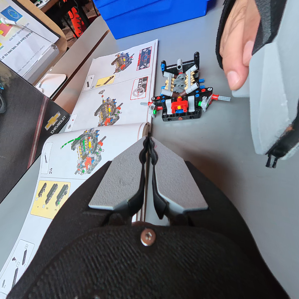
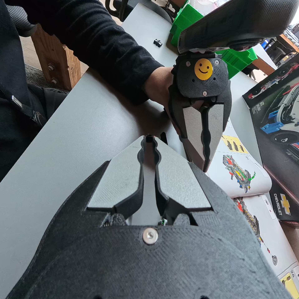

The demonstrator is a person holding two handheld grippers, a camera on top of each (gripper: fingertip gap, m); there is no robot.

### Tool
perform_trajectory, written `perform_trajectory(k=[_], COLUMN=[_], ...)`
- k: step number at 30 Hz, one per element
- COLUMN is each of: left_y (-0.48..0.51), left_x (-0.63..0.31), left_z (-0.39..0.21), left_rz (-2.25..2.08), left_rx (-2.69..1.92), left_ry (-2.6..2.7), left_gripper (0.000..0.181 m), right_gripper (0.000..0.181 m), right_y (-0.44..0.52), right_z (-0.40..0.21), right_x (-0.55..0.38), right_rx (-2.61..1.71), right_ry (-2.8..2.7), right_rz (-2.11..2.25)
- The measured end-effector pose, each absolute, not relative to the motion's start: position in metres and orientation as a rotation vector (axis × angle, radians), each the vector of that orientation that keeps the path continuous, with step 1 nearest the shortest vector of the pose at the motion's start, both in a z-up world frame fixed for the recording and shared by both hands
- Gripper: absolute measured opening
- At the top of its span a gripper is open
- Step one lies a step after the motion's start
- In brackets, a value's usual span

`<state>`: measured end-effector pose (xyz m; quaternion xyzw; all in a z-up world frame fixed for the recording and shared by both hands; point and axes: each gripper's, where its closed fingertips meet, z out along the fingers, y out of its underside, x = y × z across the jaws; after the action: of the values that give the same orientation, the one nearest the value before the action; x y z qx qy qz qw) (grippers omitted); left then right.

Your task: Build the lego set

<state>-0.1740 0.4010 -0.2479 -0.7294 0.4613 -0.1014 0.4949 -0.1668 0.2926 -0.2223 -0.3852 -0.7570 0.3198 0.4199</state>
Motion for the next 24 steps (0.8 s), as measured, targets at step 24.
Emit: perform_trajectory(k=[24], left_y=[0.4025], left_x=[-0.1744], left_z=[-0.2491], left_rz=[-0.235], left_rx=[-1.77], left_ry=[1.123], left_gripper=[0.0], right_gripper=[0.005], right_y=[0.2893], right_z=[-0.227], right_x=[-0.169], right_rx=[-0.969], right_ry=[-1.916], right_rz=[0.798])
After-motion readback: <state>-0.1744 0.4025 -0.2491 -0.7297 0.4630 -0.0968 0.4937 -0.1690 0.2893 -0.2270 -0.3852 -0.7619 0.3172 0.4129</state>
